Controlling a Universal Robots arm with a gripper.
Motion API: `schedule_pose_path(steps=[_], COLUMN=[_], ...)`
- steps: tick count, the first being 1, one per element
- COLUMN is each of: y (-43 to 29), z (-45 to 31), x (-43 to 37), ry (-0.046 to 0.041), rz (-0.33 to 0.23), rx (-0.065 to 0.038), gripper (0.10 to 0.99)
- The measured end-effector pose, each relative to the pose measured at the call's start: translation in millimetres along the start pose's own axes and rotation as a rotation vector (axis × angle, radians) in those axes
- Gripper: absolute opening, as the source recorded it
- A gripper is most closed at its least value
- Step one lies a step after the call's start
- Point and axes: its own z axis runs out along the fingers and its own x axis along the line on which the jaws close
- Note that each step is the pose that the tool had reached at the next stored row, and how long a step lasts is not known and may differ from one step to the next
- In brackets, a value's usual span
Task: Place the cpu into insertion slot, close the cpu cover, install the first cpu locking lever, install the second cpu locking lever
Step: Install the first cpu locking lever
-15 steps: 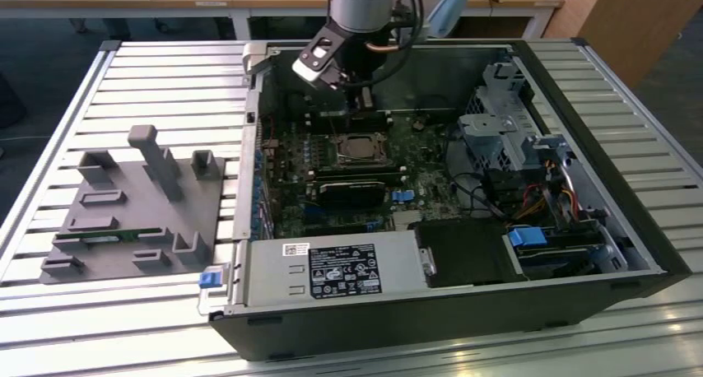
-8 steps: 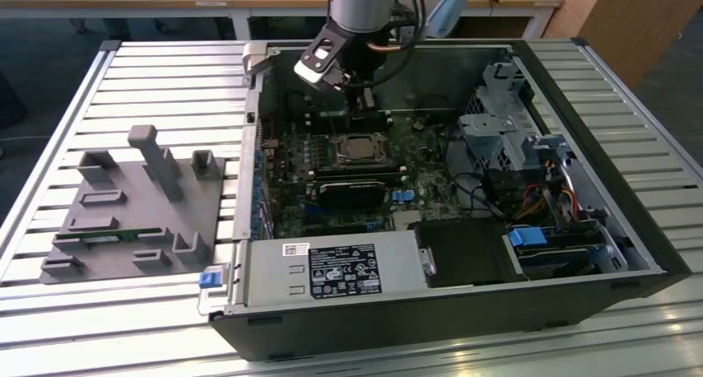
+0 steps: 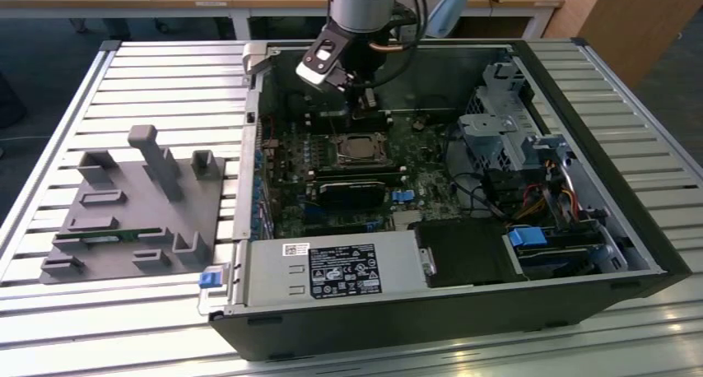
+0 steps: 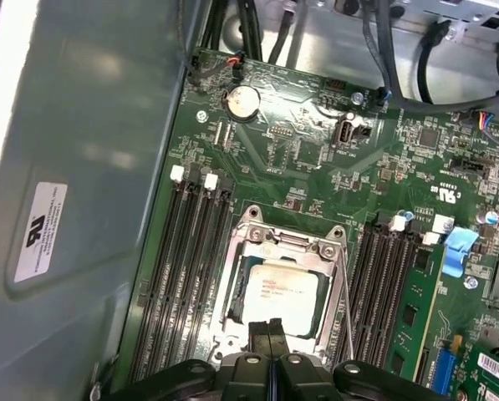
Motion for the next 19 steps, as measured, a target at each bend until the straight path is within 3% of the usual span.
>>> schedule_pose_path(steps=[19], y=[0.0], z=[0.0], x=[0.0], ry=[0.0016], rz=[-0.092], rx=[-0.001], gripper=[0.110])
